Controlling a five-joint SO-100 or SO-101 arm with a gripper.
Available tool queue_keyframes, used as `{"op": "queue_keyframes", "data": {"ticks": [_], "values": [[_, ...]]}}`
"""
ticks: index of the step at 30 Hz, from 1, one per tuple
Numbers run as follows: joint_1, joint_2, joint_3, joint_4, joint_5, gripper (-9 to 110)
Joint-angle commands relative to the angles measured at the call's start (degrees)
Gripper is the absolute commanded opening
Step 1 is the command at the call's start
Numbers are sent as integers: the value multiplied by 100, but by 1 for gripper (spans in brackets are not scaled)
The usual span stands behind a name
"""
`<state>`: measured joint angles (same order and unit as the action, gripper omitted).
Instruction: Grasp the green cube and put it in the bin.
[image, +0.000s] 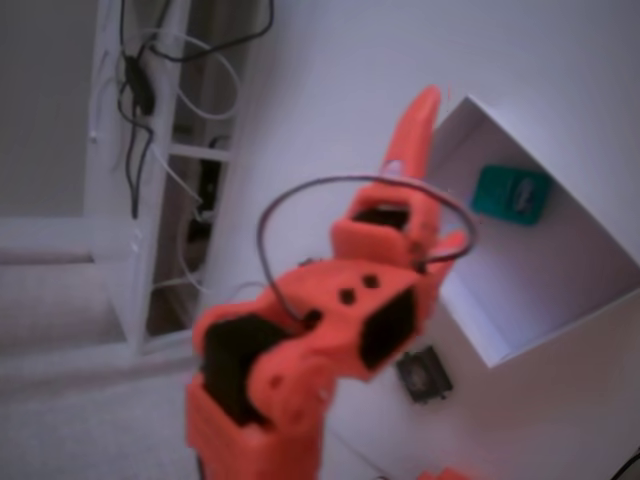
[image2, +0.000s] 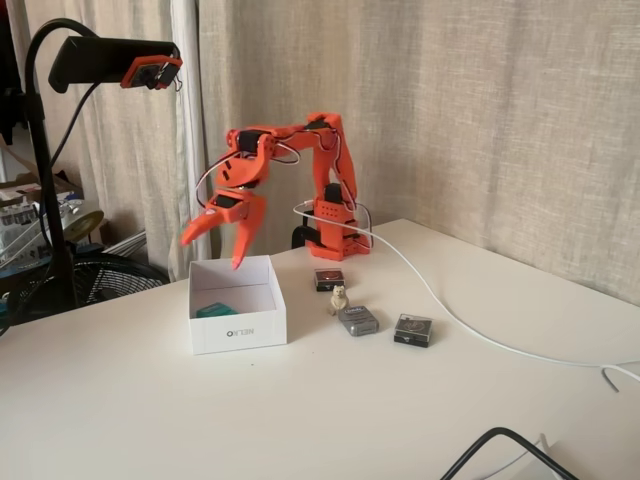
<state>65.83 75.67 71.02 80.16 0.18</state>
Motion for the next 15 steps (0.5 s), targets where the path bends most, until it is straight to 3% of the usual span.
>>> {"op": "queue_keyframes", "data": {"ticks": [1, 10, 15], "values": [[-439, 580, -70, 193, 0, 59], [-3463, 2136, 545, -431, 0, 59], [-5291, 3498, 1837, -1107, 0, 59]]}}
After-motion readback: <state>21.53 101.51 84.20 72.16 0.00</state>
